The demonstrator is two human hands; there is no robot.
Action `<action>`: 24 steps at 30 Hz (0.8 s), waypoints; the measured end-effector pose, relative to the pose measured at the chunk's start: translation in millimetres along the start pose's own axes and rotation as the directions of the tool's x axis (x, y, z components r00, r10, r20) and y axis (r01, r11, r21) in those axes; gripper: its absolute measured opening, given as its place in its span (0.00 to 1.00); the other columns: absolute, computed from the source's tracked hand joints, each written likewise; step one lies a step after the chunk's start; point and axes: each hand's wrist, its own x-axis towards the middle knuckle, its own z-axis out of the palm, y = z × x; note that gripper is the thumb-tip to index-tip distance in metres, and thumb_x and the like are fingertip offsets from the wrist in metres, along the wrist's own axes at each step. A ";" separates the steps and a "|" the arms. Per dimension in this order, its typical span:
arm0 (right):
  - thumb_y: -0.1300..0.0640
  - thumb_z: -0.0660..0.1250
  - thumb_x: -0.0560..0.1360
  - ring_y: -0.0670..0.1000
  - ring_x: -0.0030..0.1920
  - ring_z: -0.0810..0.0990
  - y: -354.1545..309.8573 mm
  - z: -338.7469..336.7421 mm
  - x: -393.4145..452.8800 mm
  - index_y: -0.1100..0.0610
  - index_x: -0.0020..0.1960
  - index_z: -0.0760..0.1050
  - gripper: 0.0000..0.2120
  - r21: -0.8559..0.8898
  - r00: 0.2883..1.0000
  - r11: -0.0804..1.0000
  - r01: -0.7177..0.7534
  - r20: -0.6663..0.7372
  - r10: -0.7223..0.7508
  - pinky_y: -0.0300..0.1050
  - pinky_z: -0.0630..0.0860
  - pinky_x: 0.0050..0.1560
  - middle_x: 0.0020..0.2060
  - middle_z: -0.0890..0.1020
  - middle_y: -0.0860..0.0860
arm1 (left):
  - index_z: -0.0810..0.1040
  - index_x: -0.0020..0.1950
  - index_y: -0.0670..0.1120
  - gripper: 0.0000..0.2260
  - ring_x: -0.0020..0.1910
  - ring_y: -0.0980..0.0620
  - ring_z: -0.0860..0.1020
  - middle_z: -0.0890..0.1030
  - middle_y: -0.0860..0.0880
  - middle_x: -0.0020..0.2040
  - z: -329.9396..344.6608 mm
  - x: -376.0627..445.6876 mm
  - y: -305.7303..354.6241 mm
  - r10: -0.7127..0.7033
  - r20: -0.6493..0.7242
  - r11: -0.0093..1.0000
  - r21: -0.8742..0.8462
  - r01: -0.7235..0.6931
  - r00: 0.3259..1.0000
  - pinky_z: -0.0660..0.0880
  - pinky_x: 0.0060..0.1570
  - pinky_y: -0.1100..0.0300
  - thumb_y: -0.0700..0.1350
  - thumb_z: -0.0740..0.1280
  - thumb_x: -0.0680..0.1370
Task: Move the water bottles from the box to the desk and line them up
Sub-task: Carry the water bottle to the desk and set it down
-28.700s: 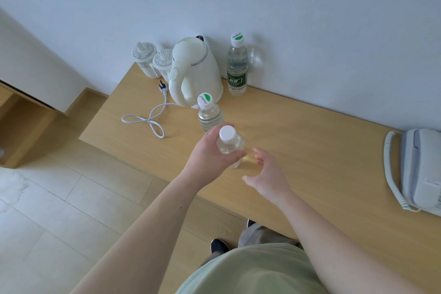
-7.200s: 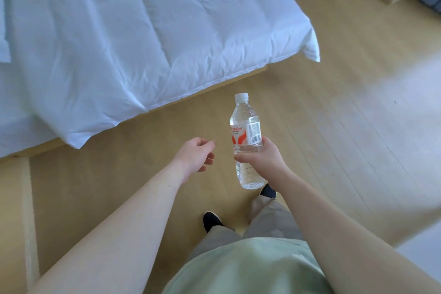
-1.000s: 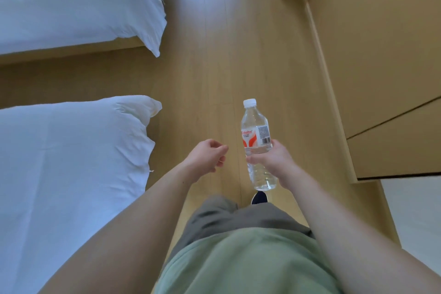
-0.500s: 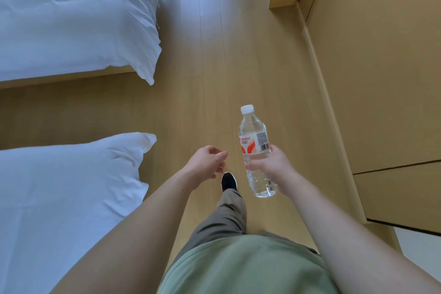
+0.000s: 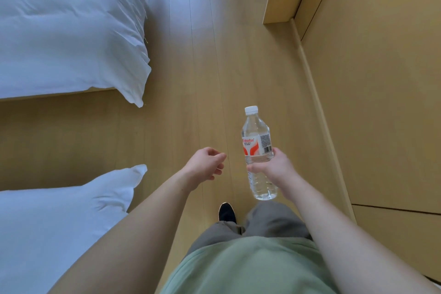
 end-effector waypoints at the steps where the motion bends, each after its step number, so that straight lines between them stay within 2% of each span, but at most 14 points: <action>1: 0.64 0.79 0.67 0.51 0.51 0.83 -8.0 -0.3 8.8 0.56 0.62 0.74 0.26 0.004 1.000 1.000 0.000 -0.004 0.000 0.46 0.76 0.44 0.52 0.84 0.51 | 0.77 0.61 0.47 0.12 0.52 0.49 0.84 0.85 0.47 0.51 -4.3 9.3 7.8 -0.003 0.000 1.000 0.001 0.003 1.000 0.81 0.54 0.51 0.53 0.65 0.82; 5: 0.65 0.78 0.68 0.50 0.51 0.82 -40.6 -4.9 49.4 0.56 0.62 0.74 0.25 0.007 1.000 1.000 -0.004 0.008 0.004 0.45 0.76 0.44 0.52 0.83 0.51 | 0.78 0.61 0.48 0.12 0.51 0.49 0.84 0.85 0.47 0.50 -18.2 46.7 40.9 -0.010 0.004 1.000 0.009 0.010 1.000 0.81 0.53 0.51 0.53 0.65 0.82; 8: 0.65 0.79 0.67 0.50 0.51 0.82 -70.4 -13.3 85.9 0.56 0.62 0.73 0.27 -0.021 1.000 1.000 -0.009 0.021 0.009 0.49 0.77 0.52 0.52 0.83 0.51 | 0.78 0.61 0.47 0.13 0.51 0.49 0.84 0.85 0.47 0.50 -27.6 75.1 71.0 -0.016 -0.002 1.000 0.014 0.016 1.000 0.81 0.53 0.51 0.53 0.65 0.82; 12: 0.65 0.79 0.67 0.50 0.51 0.82 -118.1 -28.8 141.3 0.56 0.62 0.73 0.27 -0.024 0.999 1.000 -0.006 0.048 0.007 0.47 0.76 0.45 0.51 0.83 0.50 | 0.77 0.61 0.47 0.13 0.52 0.49 0.84 0.85 0.47 0.51 -44.2 116.6 120.6 -0.035 -0.038 0.999 -0.001 0.035 0.999 0.81 0.54 0.51 0.53 0.65 0.82; 16: 0.63 0.80 0.66 0.52 0.53 0.82 -170.7 -44.3 197.7 0.54 0.62 0.73 0.28 -0.062 0.997 0.998 -0.015 0.073 0.019 0.53 0.78 0.56 0.51 0.83 0.50 | 0.77 0.61 0.47 0.13 0.52 0.49 0.84 0.84 0.48 0.51 -56.2 158.3 182.1 -0.045 -0.073 0.999 -0.001 0.045 0.996 0.82 0.55 0.51 0.53 0.65 0.82; 18: 0.62 0.80 0.66 0.52 0.53 0.82 -195.4 -51.7 221.9 0.53 0.62 0.73 0.28 -0.084 0.996 0.996 -0.008 0.092 0.015 0.55 0.78 0.59 0.51 0.83 0.49 | 0.77 0.62 0.47 0.13 0.52 0.49 0.84 0.84 0.48 0.51 -58.5 178.4 212.9 -0.033 -0.074 0.999 -0.001 0.033 0.997 0.81 0.55 0.51 0.53 0.64 0.83; 24: 0.62 0.80 0.67 0.51 0.53 0.81 -261.8 -72.8 275.7 0.54 0.62 0.72 0.27 -0.103 0.993 0.995 0.016 0.120 -0.004 0.51 0.78 0.54 0.52 0.82 0.49 | 0.77 0.61 0.48 0.12 0.51 0.50 0.84 0.84 0.48 0.51 -70.2 223.5 280.6 -0.029 -0.084 0.999 -0.016 0.028 0.996 0.82 0.53 0.53 0.53 0.65 0.83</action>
